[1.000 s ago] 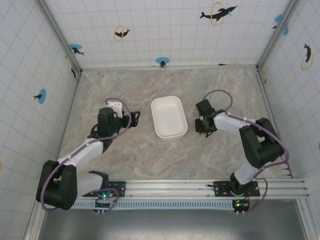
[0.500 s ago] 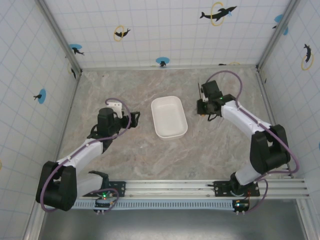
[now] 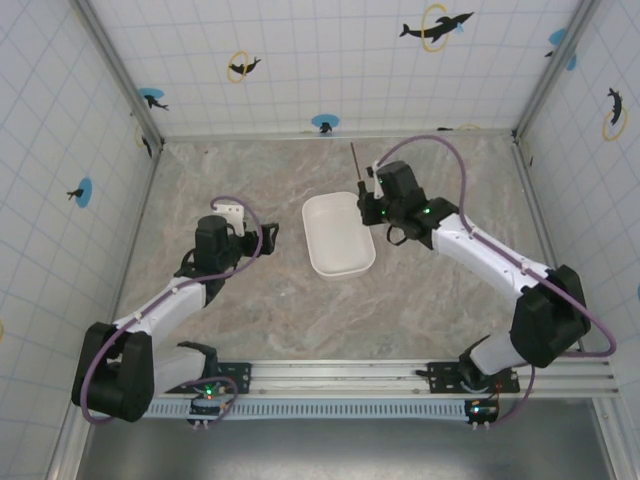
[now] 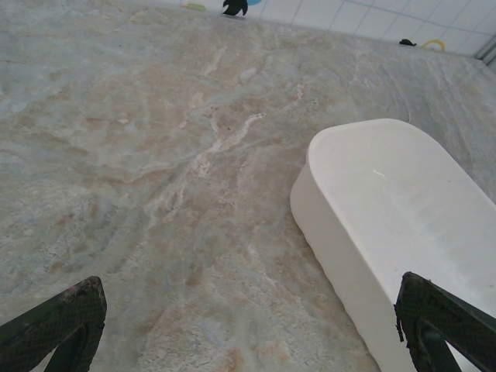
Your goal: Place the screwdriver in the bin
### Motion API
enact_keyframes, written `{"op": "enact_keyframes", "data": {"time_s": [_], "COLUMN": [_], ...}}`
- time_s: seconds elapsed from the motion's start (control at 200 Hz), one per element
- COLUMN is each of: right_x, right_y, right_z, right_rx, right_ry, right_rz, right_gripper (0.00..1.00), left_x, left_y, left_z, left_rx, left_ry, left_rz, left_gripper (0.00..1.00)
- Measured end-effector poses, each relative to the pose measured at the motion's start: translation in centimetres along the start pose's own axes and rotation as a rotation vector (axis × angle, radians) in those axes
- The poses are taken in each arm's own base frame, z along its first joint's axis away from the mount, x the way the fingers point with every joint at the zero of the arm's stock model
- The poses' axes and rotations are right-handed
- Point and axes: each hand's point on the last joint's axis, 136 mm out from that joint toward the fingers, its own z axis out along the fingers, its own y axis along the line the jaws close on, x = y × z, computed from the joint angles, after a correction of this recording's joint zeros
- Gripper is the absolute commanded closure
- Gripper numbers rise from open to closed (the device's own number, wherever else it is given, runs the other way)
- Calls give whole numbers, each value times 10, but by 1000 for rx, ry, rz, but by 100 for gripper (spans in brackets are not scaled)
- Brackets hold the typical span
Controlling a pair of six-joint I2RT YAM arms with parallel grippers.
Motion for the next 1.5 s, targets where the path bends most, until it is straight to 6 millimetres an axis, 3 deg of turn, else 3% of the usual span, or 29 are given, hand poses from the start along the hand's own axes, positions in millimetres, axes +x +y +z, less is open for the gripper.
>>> {"op": "enact_keyframes", "data": {"time_s": [0.205,0.5,0.736,1.016,1.246,1.501], "right_x": [25,77,111,127,141,148], "right_y": [21,20,13,15,11,9], "right_z": [16,53,71,78,88,96], "right_rx": [-7,75,129,144,167,179], "right_ry": [42,187,284,324,362,384], "right_rz": [19,40,50,56,57,54], "right_gripper": [95,94,94,94,82,76], "left_x": [0,0,0,0,-1,-1], "left_y": [0,0,1,1,3,3], "left_z": [0,0,0,0,0,0], "left_rx": [0,0,-3,-7,-16,-19], "left_ry": [0,0,-1,-2,-3,-4], "left_rz": [0,3,3,5,21,26], "left_gripper": [2,2,2,2,2,2]}}
